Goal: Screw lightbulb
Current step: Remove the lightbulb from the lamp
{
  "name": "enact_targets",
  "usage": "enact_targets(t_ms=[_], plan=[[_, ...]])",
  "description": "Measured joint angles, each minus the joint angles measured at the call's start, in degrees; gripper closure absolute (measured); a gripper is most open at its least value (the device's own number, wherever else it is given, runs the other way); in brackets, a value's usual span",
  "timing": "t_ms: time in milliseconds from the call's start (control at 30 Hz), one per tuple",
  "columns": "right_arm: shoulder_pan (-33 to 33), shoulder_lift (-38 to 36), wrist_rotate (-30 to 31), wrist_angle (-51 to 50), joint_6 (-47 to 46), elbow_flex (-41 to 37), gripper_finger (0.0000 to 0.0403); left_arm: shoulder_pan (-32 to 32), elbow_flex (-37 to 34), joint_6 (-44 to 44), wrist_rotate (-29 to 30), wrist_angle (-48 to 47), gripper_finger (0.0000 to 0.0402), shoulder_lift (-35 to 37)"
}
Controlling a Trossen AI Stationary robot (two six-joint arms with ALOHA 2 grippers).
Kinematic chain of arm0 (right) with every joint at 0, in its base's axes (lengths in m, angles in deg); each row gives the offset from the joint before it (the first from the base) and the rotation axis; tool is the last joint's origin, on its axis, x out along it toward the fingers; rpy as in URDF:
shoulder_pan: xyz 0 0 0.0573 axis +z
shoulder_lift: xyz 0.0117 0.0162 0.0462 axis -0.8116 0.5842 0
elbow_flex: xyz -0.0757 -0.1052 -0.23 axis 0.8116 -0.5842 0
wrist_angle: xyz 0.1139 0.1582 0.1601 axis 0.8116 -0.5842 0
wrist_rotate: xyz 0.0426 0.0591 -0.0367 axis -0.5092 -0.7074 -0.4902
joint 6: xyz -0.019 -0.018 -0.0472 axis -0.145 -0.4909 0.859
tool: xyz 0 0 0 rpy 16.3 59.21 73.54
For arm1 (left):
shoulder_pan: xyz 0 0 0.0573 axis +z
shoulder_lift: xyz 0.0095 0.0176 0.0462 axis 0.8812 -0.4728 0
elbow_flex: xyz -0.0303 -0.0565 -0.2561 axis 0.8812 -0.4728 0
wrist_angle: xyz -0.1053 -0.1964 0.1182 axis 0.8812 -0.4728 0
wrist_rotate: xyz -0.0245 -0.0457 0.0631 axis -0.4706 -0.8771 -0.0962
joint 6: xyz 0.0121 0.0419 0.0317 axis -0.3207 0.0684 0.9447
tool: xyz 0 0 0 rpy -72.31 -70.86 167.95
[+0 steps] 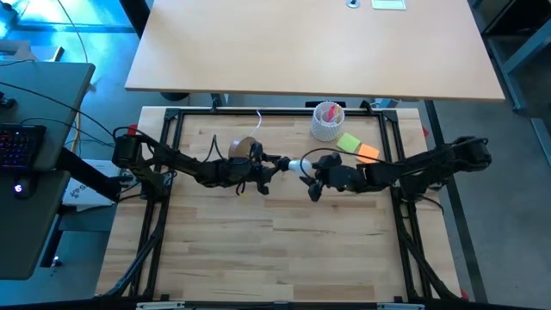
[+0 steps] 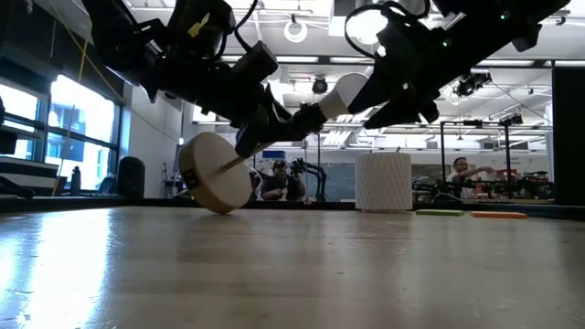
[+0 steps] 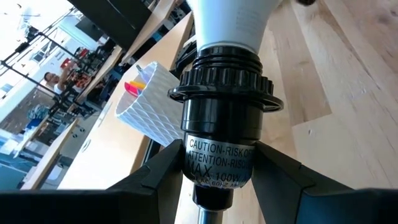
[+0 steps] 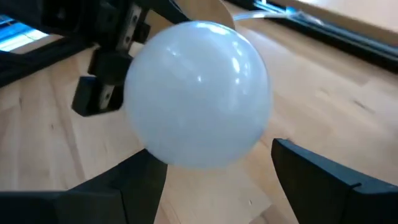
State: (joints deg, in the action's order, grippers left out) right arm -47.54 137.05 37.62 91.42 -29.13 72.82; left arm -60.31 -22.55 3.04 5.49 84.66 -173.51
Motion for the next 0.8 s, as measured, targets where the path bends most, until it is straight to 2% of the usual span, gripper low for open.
enact_targets(t_ms=[267, 567, 800], plan=[[0.04, 0.00, 0.14, 8.00, 7.47, 0.00, 0.0119, 0.00, 0.03, -0.27, 0.12, 0.08, 0.0243, 0.12], [-1.55, 0.00, -0.01, 9.24, 7.63, 0.00, 0.0119, 0.06, 0.11, -0.25, 0.46, 0.18, 0.0243, 0.13], [-0.51, 0.00, 0.72, 9.05, 22.33, 0.00, 0.0119, 0.00, 0.11, 0.11, -0.83, -0.39, 0.0243, 0.13]])
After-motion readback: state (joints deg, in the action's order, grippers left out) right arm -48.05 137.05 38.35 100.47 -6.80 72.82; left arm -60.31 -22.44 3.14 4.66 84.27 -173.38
